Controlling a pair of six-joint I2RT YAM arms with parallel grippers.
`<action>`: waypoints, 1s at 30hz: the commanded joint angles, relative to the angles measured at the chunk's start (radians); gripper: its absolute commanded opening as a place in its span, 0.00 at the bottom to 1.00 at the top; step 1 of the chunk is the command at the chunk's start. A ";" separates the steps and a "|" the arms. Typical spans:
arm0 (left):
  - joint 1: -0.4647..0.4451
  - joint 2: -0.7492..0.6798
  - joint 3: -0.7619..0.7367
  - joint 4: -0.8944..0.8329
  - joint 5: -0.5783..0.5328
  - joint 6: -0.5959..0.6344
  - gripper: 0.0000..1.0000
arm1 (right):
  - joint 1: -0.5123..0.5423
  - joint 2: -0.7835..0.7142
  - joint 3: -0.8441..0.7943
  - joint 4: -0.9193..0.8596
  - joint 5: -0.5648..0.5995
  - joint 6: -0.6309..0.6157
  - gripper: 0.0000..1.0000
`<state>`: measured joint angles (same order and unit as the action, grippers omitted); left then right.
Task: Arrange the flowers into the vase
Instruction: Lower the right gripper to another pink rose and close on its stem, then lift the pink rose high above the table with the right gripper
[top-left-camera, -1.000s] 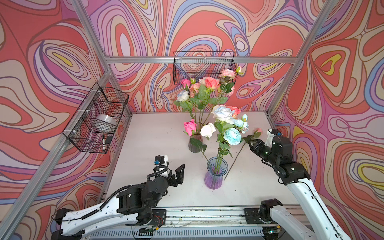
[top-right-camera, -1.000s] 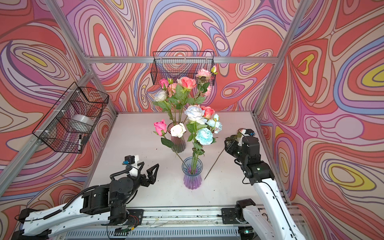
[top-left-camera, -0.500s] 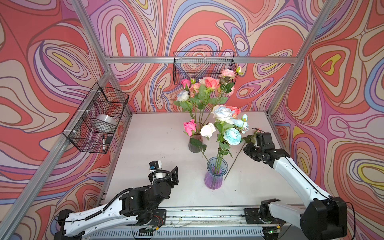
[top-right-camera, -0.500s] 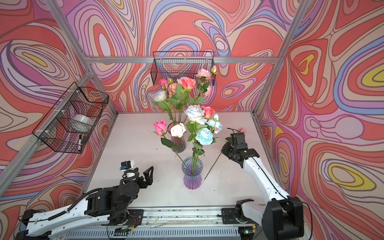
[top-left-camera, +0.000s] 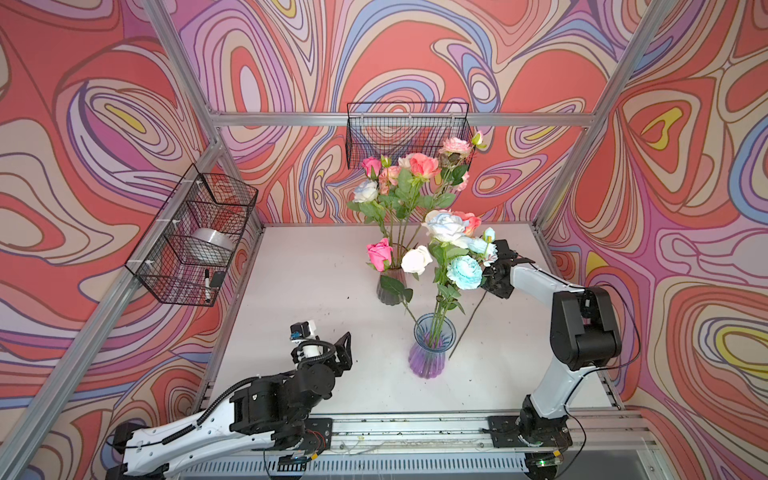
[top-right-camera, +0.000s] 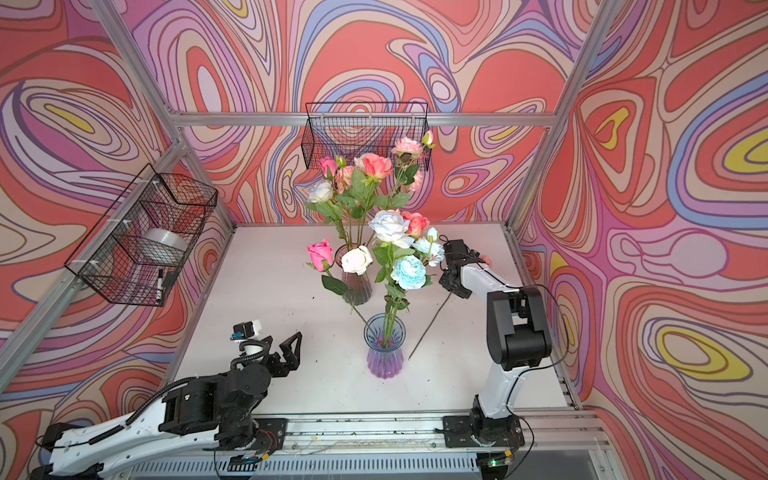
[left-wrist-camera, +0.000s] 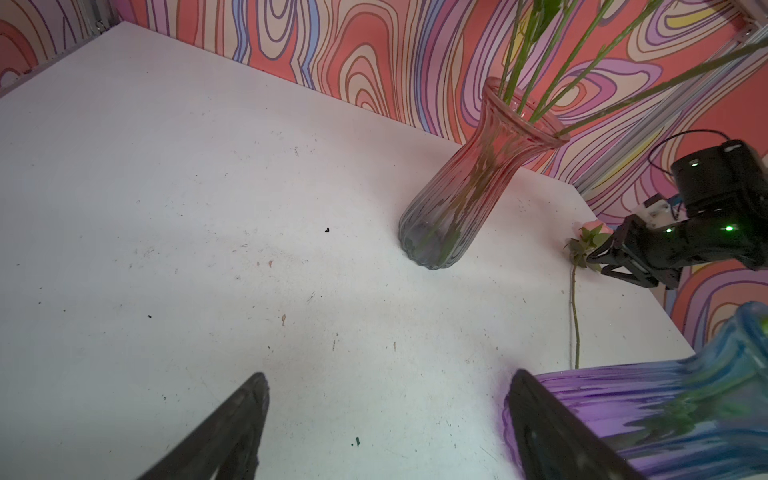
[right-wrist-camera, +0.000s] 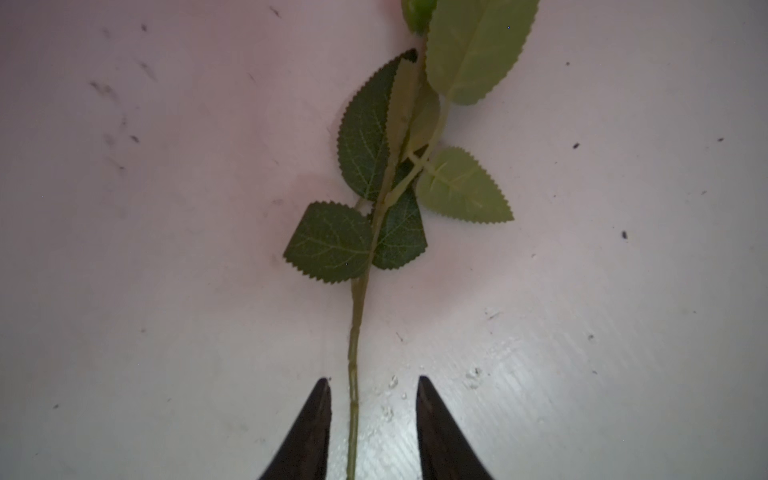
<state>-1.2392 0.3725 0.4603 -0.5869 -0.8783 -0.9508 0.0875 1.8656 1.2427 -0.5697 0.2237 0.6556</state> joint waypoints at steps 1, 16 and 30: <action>-0.001 -0.017 -0.004 -0.018 -0.001 -0.003 0.90 | -0.010 0.081 0.072 -0.039 0.021 0.010 0.34; -0.001 0.002 0.016 0.121 0.021 0.141 0.90 | -0.045 0.098 0.069 0.019 -0.041 -0.026 0.03; -0.001 0.118 0.172 0.300 0.340 0.442 0.89 | -0.043 -0.386 -0.175 0.093 -0.098 -0.052 0.00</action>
<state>-1.2392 0.4725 0.5915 -0.3534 -0.6426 -0.6010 0.0452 1.5593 1.1229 -0.4892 0.1417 0.6109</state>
